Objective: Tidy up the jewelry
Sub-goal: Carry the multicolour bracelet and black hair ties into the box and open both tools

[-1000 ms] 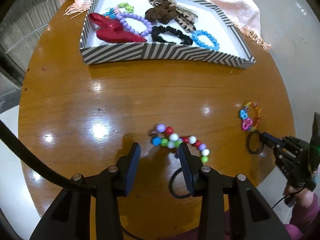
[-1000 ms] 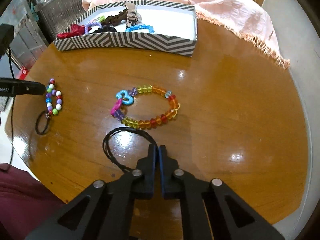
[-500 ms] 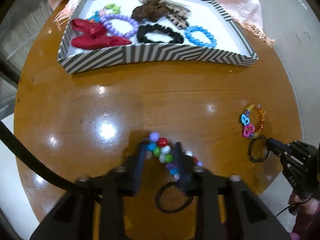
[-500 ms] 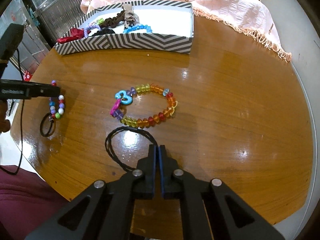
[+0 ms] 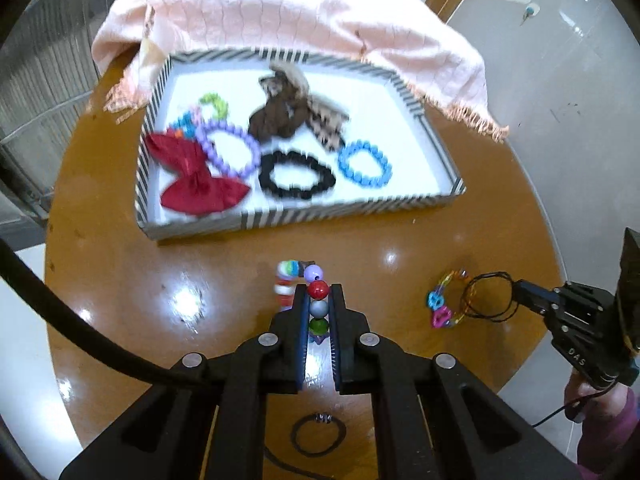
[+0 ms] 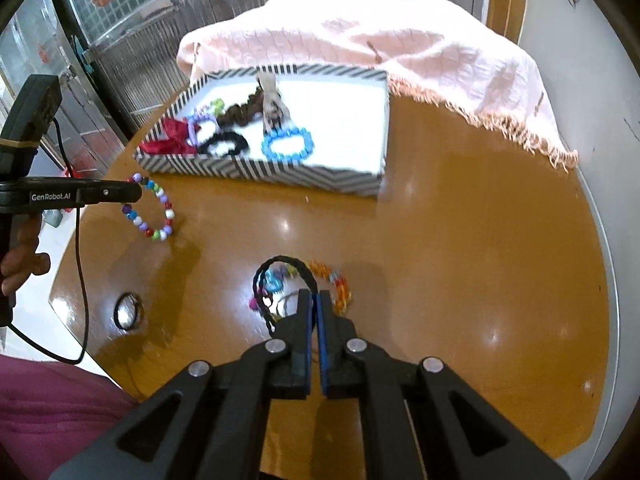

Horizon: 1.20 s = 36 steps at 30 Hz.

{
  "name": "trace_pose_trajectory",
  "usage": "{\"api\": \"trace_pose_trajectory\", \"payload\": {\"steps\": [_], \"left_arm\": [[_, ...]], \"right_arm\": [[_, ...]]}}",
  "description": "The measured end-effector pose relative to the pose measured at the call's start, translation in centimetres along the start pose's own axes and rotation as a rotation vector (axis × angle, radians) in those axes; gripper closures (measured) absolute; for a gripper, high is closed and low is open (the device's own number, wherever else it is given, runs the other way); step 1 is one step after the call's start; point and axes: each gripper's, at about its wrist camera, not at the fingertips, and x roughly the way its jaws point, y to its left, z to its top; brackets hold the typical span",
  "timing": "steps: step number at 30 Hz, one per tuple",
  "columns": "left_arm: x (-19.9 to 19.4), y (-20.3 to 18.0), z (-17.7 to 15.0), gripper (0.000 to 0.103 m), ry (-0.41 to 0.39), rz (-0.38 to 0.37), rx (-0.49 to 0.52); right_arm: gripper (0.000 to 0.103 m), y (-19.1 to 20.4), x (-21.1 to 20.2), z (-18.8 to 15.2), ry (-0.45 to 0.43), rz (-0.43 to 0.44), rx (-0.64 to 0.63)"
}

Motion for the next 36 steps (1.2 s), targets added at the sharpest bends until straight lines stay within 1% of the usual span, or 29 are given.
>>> {"api": "trace_pose_trajectory", "payload": {"steps": [7,11,14,20,26,30,36], "left_arm": [[-2.0,0.0,2.3,0.101,-0.062,0.006,0.004],[-2.3,-0.2,3.9,0.101,-0.086,0.029,0.016],[-2.5,-0.4,5.1,0.101,-0.105,0.056,0.025],[-1.8,-0.9,7.7,0.101,-0.127,0.08,0.035],[-0.3,-1.3,10.5,0.101,-0.129,0.106,0.047],[0.9,-0.5,12.5,0.101,-0.131,0.139,0.031],[2.3,1.7,15.6,0.101,-0.137,0.198,-0.014]], "right_arm": [[0.101,-0.2,0.0,2.9,-0.053,0.016,0.009],[0.101,-0.4,0.1,5.0,-0.089,0.019,0.012],[0.101,-0.6,0.6,6.5,-0.098,0.015,0.008],[0.101,-1.3,2.2,9.3,-0.1,-0.001,0.0],[0.101,-2.3,4.8,12.0,-0.084,-0.006,0.013],[0.101,-3.0,6.6,13.5,-0.068,0.0,0.023],[0.101,-3.9,9.4,15.9,-0.054,0.028,0.045]]}}
